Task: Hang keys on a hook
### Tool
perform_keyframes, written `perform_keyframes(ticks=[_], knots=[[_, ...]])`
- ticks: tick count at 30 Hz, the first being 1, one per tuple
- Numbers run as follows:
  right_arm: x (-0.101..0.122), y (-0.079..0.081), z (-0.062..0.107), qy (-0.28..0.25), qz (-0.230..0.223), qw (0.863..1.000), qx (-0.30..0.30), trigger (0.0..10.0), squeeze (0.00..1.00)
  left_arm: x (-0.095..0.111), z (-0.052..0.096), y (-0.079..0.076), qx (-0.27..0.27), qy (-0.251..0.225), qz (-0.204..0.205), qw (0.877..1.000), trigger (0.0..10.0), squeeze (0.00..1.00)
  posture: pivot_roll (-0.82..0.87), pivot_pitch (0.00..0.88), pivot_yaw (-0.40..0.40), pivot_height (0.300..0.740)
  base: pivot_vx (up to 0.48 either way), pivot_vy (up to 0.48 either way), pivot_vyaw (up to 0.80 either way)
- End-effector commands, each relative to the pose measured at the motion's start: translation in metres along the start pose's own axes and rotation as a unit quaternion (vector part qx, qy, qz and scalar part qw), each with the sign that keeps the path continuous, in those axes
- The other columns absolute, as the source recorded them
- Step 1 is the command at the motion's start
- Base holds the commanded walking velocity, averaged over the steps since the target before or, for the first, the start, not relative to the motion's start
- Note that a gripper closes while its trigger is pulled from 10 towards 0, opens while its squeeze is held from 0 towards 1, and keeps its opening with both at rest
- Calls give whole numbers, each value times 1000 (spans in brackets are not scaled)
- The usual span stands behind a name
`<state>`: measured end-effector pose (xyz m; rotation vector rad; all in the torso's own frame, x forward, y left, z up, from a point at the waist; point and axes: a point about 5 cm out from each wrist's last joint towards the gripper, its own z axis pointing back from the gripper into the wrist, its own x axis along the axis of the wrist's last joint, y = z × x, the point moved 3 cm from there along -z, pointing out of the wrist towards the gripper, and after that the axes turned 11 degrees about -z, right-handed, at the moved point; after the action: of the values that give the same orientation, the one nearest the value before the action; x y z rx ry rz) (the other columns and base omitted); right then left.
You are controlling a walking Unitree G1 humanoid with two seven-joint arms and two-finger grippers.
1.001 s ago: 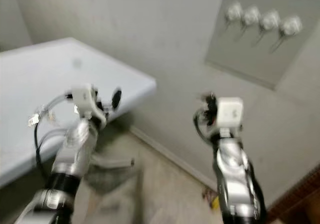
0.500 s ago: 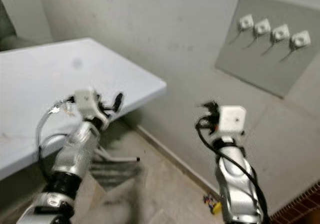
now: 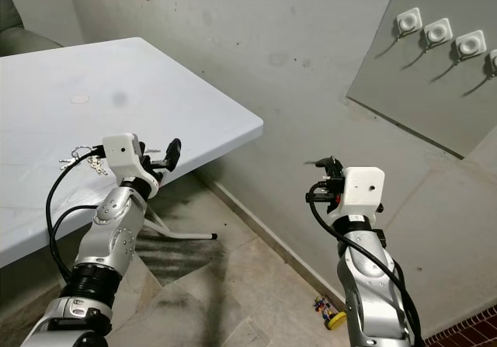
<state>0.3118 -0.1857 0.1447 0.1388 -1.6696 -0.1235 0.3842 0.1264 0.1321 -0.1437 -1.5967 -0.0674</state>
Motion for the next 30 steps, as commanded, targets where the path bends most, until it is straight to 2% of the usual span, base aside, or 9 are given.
perform_keyframes(ticks=[1, 20, 30], knots=[[9, 0, 1, -16, 1, 1000, -2, 10000, 0, 2, -1, -7, -12, 0, -10, 1000, 10000, 0, -68, 0, -74, 740, 0, 0, 0], [8, 3, -1, -16, 0, 1000, 1, 10000, 0, 7, 0, -5, -23, -12, -20, 999, 10000, 0, -47, 0, -69, 740, 0, 0, 0], [8, 5, -4, -19, -3, 1000, 2, 10000, 0, 12, -1, -2, -25, -19, -24, 999, 10000, 0, -41, 0, -60, 740, 379, 0, 0]])
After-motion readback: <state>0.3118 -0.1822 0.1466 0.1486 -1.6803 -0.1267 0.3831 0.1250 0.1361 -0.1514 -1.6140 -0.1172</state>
